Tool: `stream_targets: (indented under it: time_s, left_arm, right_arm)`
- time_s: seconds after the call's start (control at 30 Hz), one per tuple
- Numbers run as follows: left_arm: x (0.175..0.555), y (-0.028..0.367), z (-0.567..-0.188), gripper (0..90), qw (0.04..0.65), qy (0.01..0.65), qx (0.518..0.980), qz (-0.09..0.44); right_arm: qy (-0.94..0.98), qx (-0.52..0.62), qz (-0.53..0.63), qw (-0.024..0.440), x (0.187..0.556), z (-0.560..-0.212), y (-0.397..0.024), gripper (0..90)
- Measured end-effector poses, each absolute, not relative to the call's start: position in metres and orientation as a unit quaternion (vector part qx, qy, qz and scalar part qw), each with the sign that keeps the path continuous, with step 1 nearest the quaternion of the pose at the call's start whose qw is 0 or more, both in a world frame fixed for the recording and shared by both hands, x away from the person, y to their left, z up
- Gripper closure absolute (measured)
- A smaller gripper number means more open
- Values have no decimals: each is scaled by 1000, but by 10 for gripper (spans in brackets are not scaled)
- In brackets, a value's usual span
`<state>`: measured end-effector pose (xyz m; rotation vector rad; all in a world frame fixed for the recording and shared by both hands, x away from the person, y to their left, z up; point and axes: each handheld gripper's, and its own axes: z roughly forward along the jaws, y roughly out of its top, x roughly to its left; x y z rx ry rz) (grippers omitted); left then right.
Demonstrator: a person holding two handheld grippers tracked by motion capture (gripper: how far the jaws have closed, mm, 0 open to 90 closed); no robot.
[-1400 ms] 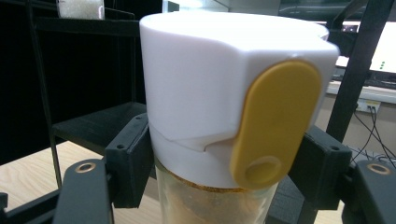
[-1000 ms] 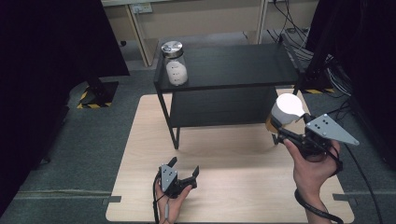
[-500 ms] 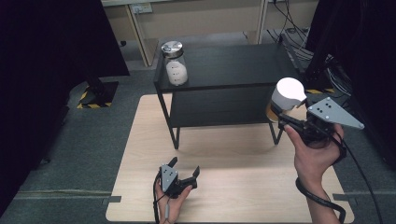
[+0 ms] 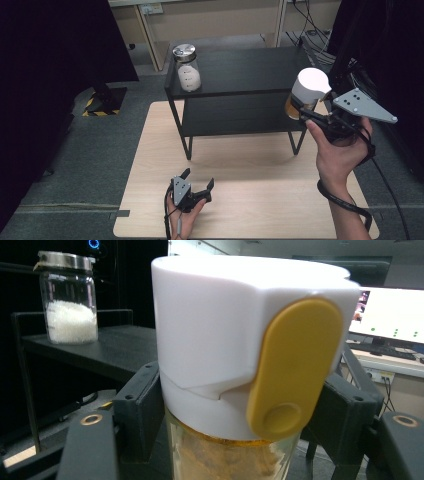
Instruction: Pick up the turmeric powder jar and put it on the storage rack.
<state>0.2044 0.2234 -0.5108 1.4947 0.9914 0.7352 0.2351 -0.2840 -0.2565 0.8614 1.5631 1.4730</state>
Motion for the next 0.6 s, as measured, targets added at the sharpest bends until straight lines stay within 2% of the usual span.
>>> stream_targets:
  time_s: [0.6]
  left_arm:
    - [204, 223, -511, 47, 567, 422, 636, 311]
  right_arm:
    - [618, 342, 579, 407, 245, -228, -278, 306]
